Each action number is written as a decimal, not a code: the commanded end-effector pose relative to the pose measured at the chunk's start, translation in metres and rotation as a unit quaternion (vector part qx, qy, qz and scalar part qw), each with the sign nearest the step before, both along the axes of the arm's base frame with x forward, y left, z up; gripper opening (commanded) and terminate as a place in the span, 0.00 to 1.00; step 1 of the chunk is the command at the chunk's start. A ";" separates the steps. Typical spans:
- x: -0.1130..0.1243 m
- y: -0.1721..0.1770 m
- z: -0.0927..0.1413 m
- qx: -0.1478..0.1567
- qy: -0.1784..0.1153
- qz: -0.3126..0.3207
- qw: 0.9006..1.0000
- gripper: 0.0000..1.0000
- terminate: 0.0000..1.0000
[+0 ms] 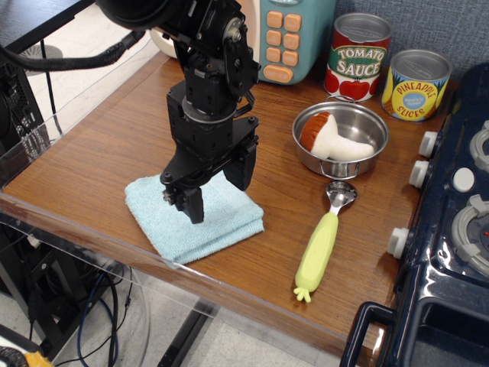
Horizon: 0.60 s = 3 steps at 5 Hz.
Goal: Pick up and move the towel to the middle bottom of the table
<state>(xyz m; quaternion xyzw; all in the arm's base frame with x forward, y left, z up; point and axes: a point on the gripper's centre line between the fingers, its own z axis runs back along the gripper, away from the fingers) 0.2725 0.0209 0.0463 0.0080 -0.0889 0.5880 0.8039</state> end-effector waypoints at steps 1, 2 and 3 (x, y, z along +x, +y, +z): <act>-0.002 -0.003 0.052 0.015 -0.078 -0.036 0.996 1.00 0.00; 0.002 0.002 0.080 0.015 -0.116 -0.041 0.992 1.00 0.00; 0.002 0.002 0.080 0.015 -0.116 -0.041 0.992 1.00 0.00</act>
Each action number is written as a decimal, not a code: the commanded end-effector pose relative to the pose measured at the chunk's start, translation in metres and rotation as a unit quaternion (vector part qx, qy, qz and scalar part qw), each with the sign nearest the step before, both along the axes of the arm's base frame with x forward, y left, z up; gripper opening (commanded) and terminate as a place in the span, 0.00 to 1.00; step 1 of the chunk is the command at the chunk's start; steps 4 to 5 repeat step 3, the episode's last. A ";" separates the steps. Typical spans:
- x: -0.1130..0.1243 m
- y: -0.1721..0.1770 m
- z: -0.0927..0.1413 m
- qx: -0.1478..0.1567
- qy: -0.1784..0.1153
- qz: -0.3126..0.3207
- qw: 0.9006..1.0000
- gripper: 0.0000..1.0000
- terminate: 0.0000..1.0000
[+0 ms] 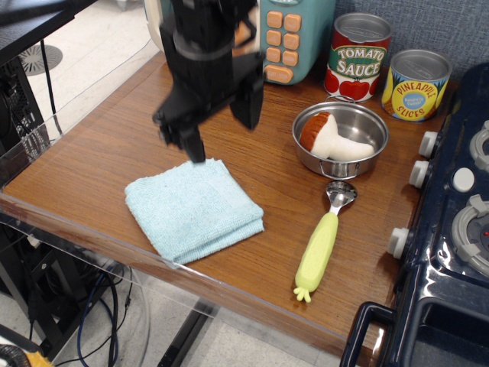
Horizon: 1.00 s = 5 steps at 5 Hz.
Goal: Pick up and move the towel to the middle bottom of the table
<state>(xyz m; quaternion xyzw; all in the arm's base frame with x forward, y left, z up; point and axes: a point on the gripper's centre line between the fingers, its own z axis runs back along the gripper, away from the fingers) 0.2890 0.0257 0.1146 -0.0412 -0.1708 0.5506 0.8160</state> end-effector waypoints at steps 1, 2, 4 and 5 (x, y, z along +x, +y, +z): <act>-0.015 -0.002 0.012 0.002 -0.022 0.001 1.000 1.00 0.00; -0.015 -0.002 0.012 0.002 -0.022 0.001 1.000 1.00 0.00; -0.015 -0.002 0.012 0.002 -0.022 0.001 1.000 1.00 1.00; -0.015 -0.002 0.012 0.002 -0.022 0.001 1.000 1.00 1.00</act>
